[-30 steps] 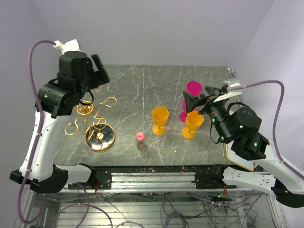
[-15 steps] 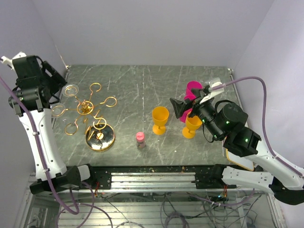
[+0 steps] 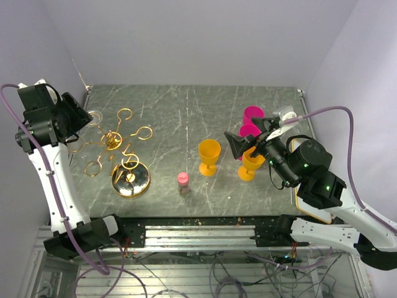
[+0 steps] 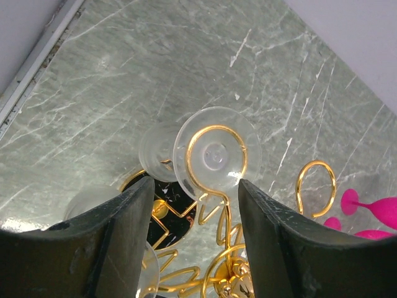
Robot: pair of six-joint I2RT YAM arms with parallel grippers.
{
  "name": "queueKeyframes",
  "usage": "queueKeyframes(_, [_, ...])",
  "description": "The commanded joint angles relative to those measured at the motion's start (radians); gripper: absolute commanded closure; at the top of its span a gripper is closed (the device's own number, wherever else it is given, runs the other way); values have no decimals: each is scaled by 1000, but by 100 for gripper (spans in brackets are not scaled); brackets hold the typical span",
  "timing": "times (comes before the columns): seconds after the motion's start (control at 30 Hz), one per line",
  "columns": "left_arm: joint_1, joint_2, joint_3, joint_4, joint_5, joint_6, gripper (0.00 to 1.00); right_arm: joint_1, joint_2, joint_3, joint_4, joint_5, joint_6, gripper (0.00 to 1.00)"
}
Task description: Take the wine glass off the wine glass rack
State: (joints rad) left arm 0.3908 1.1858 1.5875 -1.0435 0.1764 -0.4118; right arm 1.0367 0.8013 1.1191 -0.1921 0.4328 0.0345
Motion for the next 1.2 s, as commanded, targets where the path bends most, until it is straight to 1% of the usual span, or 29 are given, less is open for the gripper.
queueKeyframes(0.0, [8,24,7,34,55,55,34,9,-4,-7,22,0,-23,0])
queueKeyframes(0.27, [8,65,-21,56,83,54,38,18,-8,-18,33,15,-39,0])
queueKeyframes(0.5, [9,61,-32,55,56,49,45,35,-12,-23,39,34,-58,0])
queueKeyframes(0.63, [10,61,-31,48,59,35,52,50,-15,-21,38,47,-69,0])
queueKeyframes(0.67, [9,60,-28,45,55,33,57,53,-17,-20,38,52,-72,0])
queueKeyframes(0.7, [9,60,-25,42,50,33,60,57,-18,-20,37,58,-74,0])
queueKeyframes(0.83, [8,54,-9,30,47,30,65,63,-19,-23,39,67,-78,0])
queueKeyframes(0.9, [8,52,2,23,39,29,69,67,-20,-23,42,69,-80,0])
queueKeyframes(1.17, [9,45,9,25,50,8,75,71,-15,-18,41,74,-82,0])
